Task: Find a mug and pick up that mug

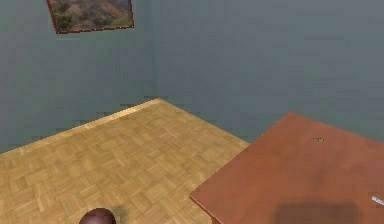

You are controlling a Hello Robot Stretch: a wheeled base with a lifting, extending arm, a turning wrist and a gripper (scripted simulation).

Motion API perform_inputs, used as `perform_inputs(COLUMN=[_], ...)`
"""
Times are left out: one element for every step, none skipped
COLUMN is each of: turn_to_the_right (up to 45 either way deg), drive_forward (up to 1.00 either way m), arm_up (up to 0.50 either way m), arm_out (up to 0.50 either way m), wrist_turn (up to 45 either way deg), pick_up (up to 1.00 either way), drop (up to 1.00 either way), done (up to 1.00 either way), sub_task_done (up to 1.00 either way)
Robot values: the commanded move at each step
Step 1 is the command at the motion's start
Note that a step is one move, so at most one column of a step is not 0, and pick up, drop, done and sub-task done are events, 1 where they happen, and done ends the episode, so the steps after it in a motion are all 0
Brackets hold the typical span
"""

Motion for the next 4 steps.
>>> perform_inputs(turn_to_the_right=[0.0,0.0,0.0,0.0], drive_forward=[0.0,0.0,0.0,0.0], arm_up=[0.0,0.0,-0.3,0.0], arm_out=[0.0,0.0,0.0,0.0], wrist_turn=[45.0,15.0,0.0,0.0], pick_up=[0.0,0.0,0.0,1.0], drop=[0.0,0.0,0.0,0.0], done=[0.0,0.0,0.0,0.0], sub_task_done=[0.0,0.0,0.0,0.0])
